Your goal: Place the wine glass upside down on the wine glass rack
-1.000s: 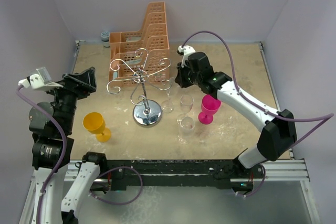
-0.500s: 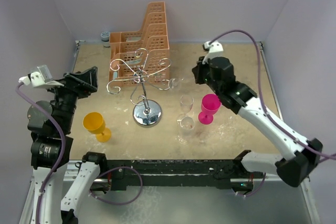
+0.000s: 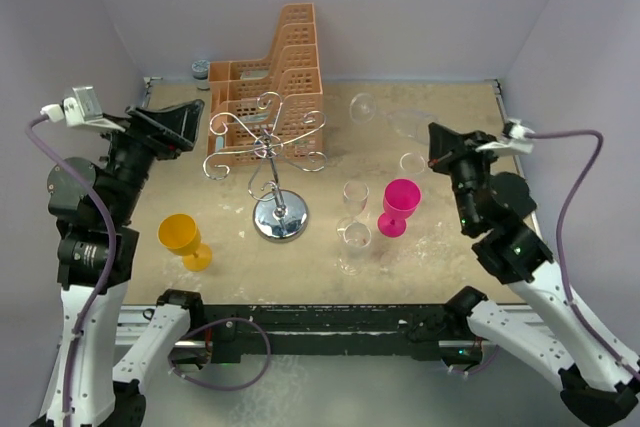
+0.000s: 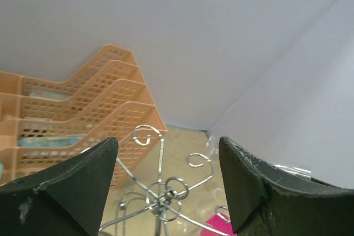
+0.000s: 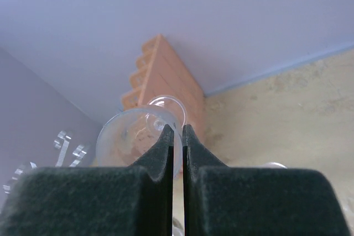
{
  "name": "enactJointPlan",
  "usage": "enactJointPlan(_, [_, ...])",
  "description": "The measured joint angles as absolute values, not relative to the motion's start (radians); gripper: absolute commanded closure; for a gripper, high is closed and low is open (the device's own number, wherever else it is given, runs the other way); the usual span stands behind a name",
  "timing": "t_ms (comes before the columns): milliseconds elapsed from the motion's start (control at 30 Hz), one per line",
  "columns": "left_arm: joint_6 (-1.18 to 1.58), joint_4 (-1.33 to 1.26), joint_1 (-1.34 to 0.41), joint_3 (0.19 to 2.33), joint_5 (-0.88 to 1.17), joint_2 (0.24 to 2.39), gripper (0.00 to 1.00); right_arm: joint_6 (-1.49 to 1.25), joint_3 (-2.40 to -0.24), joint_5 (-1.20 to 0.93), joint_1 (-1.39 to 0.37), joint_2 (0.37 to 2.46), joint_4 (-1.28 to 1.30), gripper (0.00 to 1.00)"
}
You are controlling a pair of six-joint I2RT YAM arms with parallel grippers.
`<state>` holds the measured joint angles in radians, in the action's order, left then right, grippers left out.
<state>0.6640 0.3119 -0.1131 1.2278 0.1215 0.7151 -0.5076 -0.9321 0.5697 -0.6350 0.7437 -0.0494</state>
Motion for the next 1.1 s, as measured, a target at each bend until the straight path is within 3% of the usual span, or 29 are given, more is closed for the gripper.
enactJointPlan(200, [0.87,0.083,-0.113,1.193,0.26,0.808,0.3,-0.549,-0.885,0.55,-0.635,0.633,-0.266,1.0])
enactJointPlan(467, [1.158,-0.169,-0.152,1.183,0.387,0.999,0.3,-0.639,-0.809,0.393,-0.635,0.686,-0.573,1.0])
enactJointPlan(833, [1.34,-0.378,-0.426,1.102,0.273,1.082,0.33,-0.759,-0.799,0.279,-0.635,0.852,-0.781,1.0])
enactJointPlan(1100, [1.397,-0.468,-0.549,1.098,0.12,1.127,0.43,-0.83,-0.799,0.233,-0.635,0.879,-0.846,1.0])
